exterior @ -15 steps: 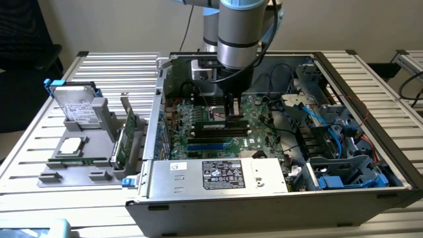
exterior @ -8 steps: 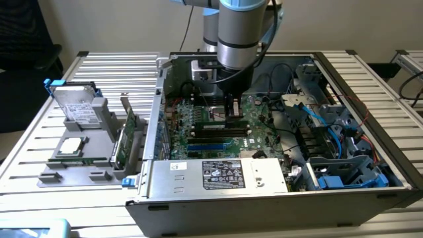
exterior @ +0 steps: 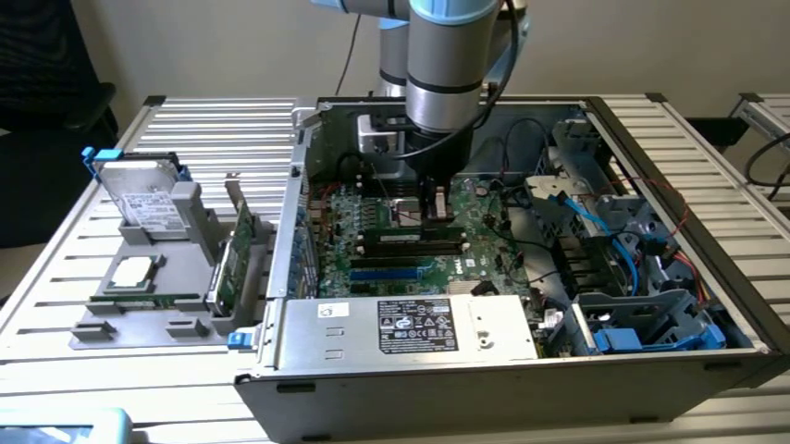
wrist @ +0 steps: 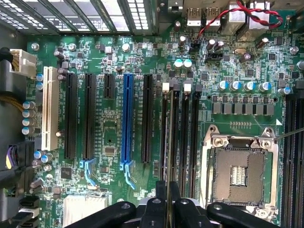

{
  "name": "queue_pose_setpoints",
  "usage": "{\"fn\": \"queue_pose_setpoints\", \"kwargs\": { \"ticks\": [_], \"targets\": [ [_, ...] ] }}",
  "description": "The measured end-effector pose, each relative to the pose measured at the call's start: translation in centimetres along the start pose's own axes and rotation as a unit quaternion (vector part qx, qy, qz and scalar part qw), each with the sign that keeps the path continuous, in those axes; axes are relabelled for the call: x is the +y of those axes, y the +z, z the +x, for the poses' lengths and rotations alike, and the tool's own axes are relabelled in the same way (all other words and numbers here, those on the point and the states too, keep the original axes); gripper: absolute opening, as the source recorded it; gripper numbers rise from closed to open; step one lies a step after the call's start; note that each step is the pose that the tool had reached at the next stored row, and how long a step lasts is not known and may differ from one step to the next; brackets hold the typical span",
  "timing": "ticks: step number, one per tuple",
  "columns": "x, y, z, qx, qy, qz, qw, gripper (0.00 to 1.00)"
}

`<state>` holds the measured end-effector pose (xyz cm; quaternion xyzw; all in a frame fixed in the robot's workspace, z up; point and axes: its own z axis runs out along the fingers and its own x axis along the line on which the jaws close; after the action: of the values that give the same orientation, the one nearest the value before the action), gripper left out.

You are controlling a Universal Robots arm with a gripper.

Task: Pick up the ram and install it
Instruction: 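Insert the ram into the slot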

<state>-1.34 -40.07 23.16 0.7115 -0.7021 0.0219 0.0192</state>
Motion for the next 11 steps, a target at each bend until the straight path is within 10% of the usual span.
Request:
{"fn": "queue_pose_setpoints", "kwargs": {
  "ticks": [11],
  "targets": [
    [-0.04,0.32,0.03,-0.0001,0.0,0.0,1.0,0.14]
  ]
}}
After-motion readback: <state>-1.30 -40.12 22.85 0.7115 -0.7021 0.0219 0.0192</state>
